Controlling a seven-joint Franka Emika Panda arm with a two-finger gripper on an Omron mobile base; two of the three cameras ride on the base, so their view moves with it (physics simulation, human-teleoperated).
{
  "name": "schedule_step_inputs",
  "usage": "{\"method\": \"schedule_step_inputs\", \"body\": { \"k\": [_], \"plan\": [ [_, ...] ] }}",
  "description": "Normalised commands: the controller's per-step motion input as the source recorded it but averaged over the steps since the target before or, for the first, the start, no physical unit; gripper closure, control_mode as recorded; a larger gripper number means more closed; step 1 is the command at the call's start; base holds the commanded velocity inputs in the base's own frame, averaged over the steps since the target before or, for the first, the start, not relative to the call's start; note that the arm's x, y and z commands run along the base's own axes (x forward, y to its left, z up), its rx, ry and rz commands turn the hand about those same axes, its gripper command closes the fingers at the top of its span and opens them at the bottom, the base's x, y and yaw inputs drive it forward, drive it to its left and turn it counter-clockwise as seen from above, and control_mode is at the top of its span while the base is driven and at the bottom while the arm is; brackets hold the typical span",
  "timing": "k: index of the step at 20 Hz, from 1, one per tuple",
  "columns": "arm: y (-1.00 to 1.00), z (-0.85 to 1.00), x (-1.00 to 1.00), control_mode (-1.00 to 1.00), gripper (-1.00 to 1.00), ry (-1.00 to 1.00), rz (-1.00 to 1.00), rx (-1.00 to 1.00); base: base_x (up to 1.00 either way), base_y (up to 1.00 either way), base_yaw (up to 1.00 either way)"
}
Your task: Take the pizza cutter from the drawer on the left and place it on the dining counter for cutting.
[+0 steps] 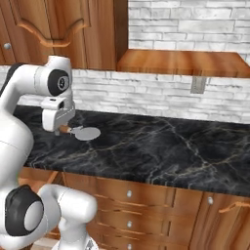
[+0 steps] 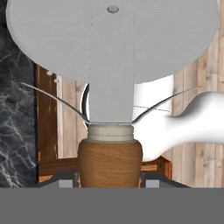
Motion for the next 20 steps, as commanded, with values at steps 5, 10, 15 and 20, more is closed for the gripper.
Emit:
{"method": "schedule_step_inputs", "body": {
  "k": [5, 10, 15, 20],
  "plan": [
    [0.0, 0.0, 0.0, 1.0, 1.0, 0.0, 0.0, 0.0, -0.17, -1.0, -0.5],
    [0.0, 0.0, 0.0, 1.0, 1.0, 0.0, 0.0, 0.0, 0.0, -1.0, -0.68],
    [0.0, 0.0, 0.0, 1.0, 1.0, 0.0, 0.0, 0.0, 0.0, -0.89, -0.77],
    [0.0, 0.0, 0.0, 1.0, 1.0, 0.0, 0.0, 0.0, 0.0, -0.64, -0.83]
  ]
}}
